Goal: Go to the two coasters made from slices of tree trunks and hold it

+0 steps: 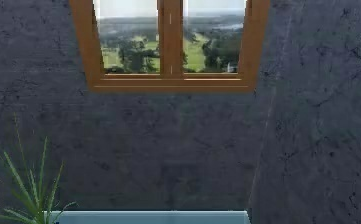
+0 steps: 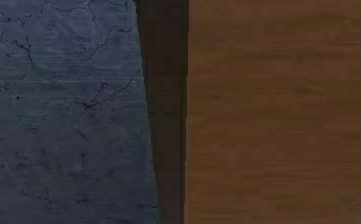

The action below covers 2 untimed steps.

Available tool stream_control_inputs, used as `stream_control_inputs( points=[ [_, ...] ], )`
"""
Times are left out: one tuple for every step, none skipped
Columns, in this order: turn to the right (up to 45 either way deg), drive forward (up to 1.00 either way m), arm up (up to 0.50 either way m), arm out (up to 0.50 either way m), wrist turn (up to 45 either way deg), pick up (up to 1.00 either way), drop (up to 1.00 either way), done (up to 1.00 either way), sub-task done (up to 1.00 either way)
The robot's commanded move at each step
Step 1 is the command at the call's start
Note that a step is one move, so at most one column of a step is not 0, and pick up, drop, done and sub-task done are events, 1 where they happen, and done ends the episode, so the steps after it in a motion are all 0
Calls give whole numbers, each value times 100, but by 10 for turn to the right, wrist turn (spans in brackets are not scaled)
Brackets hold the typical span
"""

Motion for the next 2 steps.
stream_control_inputs(
  points=[
    [-450, 0, 0, 0, 0, 0, 0, 0, 0],
    [-450, 0, 0, 0, 0, 0, 0, 0, 0]
  ],
)
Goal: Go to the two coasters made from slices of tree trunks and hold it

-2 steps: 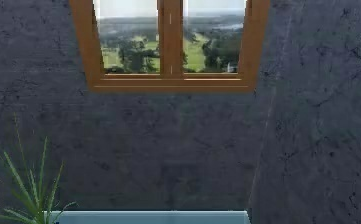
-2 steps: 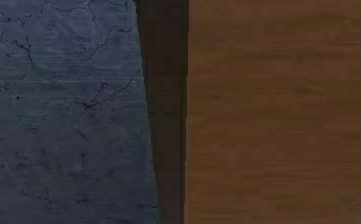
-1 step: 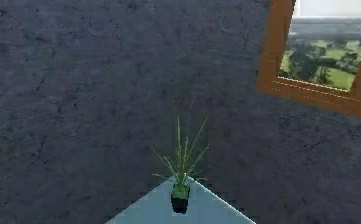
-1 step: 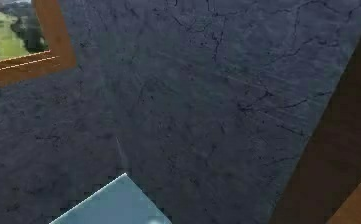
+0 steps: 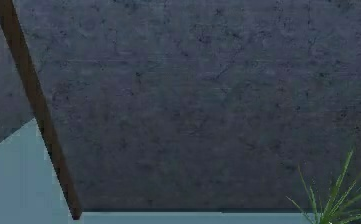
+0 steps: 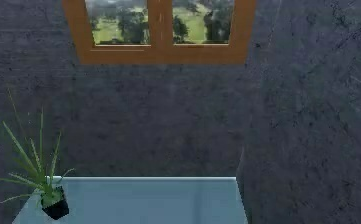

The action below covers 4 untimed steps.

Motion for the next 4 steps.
stream_control_inputs(
  points=[
    [-450, 0, 0, 0, 0, 0, 0, 0, 0],
    [-60, 0, 0, 0, 0, 0, 0, 0, 0],
    [0, 100, 0, 0, 0, 0, 0, 0, 0],
    [-30, 0, 0, 0, 0, 0, 0, 0, 0]
  ],
)
